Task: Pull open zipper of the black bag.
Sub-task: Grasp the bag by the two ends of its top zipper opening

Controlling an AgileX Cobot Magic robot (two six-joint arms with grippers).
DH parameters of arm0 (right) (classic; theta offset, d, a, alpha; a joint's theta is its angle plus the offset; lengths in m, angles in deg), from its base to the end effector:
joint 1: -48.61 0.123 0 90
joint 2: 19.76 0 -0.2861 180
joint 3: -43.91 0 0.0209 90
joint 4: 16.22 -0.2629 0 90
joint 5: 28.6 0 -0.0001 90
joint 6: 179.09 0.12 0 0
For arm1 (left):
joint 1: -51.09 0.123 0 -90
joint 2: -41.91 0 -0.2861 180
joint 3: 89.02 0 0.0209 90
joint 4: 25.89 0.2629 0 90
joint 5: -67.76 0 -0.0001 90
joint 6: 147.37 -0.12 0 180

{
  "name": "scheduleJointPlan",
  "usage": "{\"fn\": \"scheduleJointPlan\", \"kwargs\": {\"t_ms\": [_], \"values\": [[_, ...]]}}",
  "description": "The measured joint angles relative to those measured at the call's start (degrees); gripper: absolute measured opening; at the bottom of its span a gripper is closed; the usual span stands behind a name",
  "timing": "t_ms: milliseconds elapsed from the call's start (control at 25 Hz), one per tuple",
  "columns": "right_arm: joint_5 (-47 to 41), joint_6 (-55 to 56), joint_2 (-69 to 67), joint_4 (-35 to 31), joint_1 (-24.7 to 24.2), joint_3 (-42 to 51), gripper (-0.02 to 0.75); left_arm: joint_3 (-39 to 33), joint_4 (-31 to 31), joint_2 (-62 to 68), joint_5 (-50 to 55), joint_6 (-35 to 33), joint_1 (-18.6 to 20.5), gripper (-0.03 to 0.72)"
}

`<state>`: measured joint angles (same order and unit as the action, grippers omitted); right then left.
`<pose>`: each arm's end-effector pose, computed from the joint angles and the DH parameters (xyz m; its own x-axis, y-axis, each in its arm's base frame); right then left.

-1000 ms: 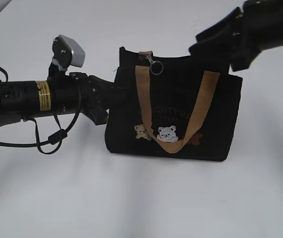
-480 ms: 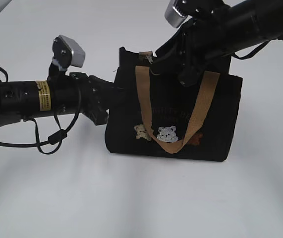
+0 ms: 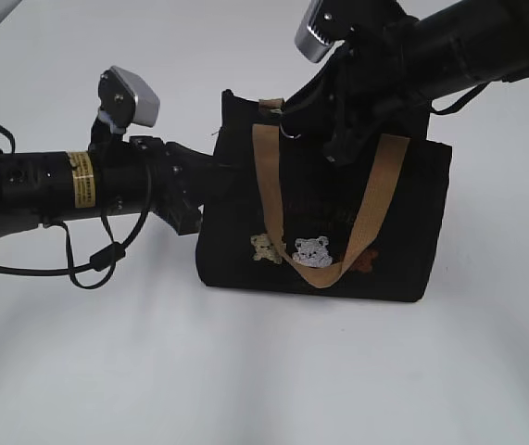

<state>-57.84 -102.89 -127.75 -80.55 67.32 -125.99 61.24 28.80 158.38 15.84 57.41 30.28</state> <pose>0.3718 0.1818 0.2180 -0.0577 -0.6617 -0.7475 -0.8678 0.4034 -0.2901 0.3257 -0.2062 0.1410 -0.0693 0.2560 -0.9642 0.8924 0.4479 0.0548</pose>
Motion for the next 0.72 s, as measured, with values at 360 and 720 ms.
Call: {"fn": "scheduleJointPlan", "kwargs": {"t_ms": [360,720], "values": [[-2.84,10.80,2.39,2.20,-2.43,-0.20,0.007,0.00,0.07,0.08,-0.40,0.00,-0.04,0.067],[-19.15,35.47,7.79,10.54,-19.18,-0.15,0.002,0.10,0.02,0.07,-1.14,0.00,-0.18,0.067]]}}
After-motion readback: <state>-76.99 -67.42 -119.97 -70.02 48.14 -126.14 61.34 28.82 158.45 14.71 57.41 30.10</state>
